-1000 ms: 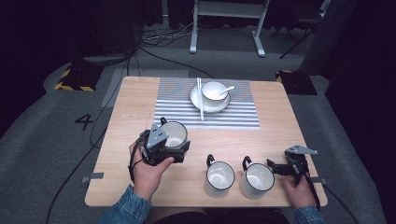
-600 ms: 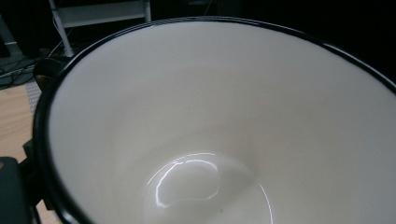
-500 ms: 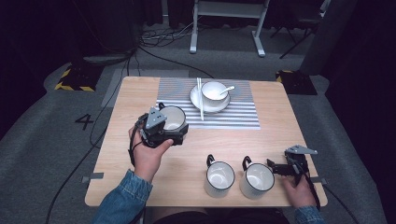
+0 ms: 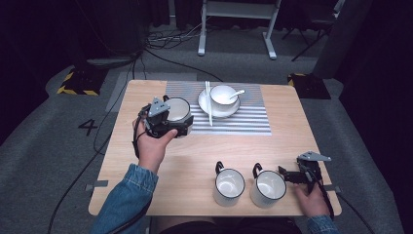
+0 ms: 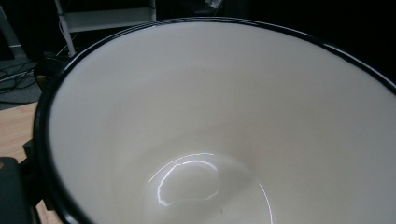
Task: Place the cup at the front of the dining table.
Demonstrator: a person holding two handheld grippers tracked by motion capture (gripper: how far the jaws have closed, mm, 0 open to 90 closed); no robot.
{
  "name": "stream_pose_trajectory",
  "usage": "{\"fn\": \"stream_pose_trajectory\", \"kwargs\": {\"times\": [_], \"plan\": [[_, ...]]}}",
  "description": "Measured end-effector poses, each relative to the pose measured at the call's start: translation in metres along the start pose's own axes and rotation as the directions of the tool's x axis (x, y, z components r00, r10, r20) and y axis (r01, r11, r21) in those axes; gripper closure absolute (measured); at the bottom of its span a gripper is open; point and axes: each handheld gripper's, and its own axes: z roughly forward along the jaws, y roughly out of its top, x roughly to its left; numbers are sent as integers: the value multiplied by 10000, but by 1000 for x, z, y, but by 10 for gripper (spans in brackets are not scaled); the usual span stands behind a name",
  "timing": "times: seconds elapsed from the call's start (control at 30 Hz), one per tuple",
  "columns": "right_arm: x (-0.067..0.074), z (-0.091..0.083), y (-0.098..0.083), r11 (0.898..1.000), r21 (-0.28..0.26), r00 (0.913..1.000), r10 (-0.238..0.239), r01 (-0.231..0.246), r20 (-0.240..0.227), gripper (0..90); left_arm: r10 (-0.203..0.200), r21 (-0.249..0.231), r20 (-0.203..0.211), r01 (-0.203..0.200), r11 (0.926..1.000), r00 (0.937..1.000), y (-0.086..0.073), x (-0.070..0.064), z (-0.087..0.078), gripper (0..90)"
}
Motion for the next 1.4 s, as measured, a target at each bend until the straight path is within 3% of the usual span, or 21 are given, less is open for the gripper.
{"fn": "stream_pose_trajectory", "kwargs": {"times": [0.4,0.6,0.9,1.13,1.23,1.3,1.4], "plan": [[1,0,0,10000,14,10000,48,-48,3,96,161,-154,-443,-168,9997,9989,21,10,33,31],[0,0,0,10000,0,10000,8,-8,8,96,-228,-190,-504,219,9996,9985,28,17,54,31],[0,0,0,10000,-2,10000,14,-14,2,96,-308,86,-860,317,9995,9958,33,35,85,31],[0,0,0,10000,1,10000,11,-11,4,96,-327,568,-1339,406,9976,9905,32,51,107,31],[0,0,0,10000,0,10000,6,-6,5,96,-643,694,-1289,736,9949,9896,27,56,116,31],[0,0,0,10000,1,10000,4,-4,4,96,-601,850,-1488,734,9937,9870,24,61,121,31],[0,0,0,10000,-2,10000,18,-18,7,96,-871,963,-1596,1034,9900,9833,17,67,128,31]]}}
